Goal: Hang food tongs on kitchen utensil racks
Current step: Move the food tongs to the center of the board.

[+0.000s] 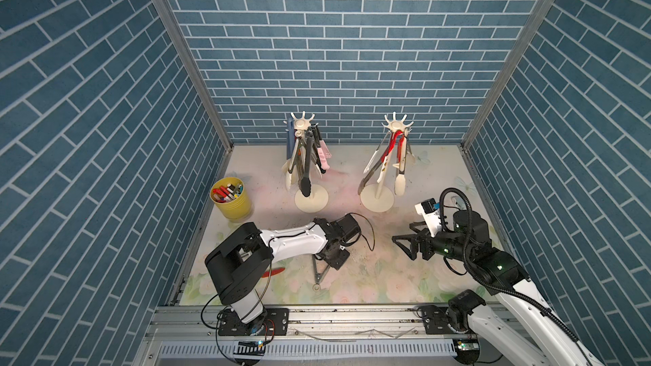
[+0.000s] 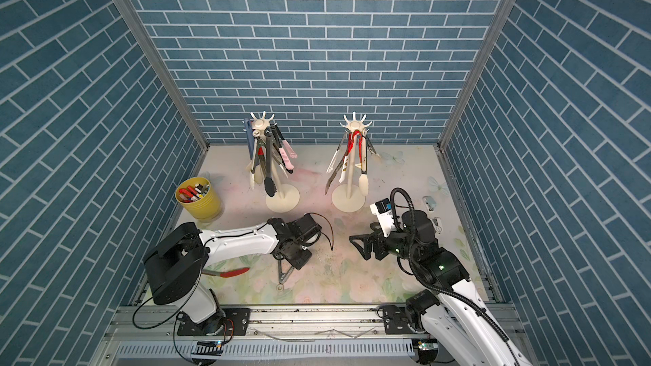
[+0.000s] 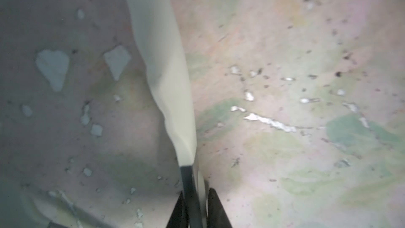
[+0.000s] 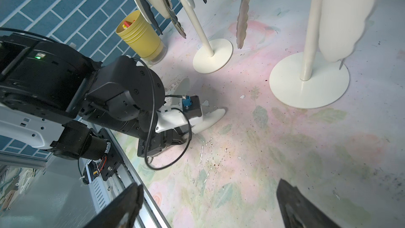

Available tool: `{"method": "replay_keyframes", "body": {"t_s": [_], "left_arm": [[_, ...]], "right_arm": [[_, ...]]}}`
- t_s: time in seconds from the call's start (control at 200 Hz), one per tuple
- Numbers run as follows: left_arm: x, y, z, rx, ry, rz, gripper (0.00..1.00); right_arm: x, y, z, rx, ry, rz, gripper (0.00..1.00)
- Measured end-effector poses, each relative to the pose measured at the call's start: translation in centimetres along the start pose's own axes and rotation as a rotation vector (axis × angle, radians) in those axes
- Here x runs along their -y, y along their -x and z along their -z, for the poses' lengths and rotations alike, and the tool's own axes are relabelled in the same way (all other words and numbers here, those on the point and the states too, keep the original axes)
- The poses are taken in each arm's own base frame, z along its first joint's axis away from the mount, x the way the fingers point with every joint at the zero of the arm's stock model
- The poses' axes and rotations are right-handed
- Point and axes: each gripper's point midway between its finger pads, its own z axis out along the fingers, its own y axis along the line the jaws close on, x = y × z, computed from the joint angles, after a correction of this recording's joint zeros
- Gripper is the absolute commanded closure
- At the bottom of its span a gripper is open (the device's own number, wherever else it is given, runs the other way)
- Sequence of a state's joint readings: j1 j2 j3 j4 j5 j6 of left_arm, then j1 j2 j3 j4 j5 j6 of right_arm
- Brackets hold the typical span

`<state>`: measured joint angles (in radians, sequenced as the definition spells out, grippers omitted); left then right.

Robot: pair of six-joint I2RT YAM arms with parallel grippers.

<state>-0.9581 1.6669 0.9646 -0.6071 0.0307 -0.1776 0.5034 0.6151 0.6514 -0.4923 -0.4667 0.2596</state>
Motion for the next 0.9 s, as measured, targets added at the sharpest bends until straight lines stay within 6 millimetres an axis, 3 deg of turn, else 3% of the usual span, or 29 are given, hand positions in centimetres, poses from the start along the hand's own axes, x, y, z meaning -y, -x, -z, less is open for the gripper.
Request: {"method": "replay_keyframes", "body": {"t_s": [0.265,0.405,0.685,0.805,0.9], "left_arm": [[2.4,1.3,1.6,0.033,-0.005,-0.290,0.90],[2.7,2.0,2.1,0.047,-0.003,-0.425,0.92],[3.0,0.8,1.9,0.023,0.010,-0.684,0.91],[2.6,-0.3,1.8,0.012,0.023,-0.750,0.81],[2.3,-0.5,2.1,0.023,0.039,-0.771,0.60]], "right_arm": [[0.2,-0.1,-0.3,-0.014,-0.007,-0.014,0.04],[0.5,-0.2,-0.6,-0.026,-0.014,-0.020,0.04],[1.0,-0.7,-1.3,-0.060,-0.024,-0.037,0.04],[1.2,-0.8,-1.5,-0.072,-0.027,-0.044,0.04],[1.2,-0.8,-1.6,-0.076,-0.027,-0.045,0.04]]}}
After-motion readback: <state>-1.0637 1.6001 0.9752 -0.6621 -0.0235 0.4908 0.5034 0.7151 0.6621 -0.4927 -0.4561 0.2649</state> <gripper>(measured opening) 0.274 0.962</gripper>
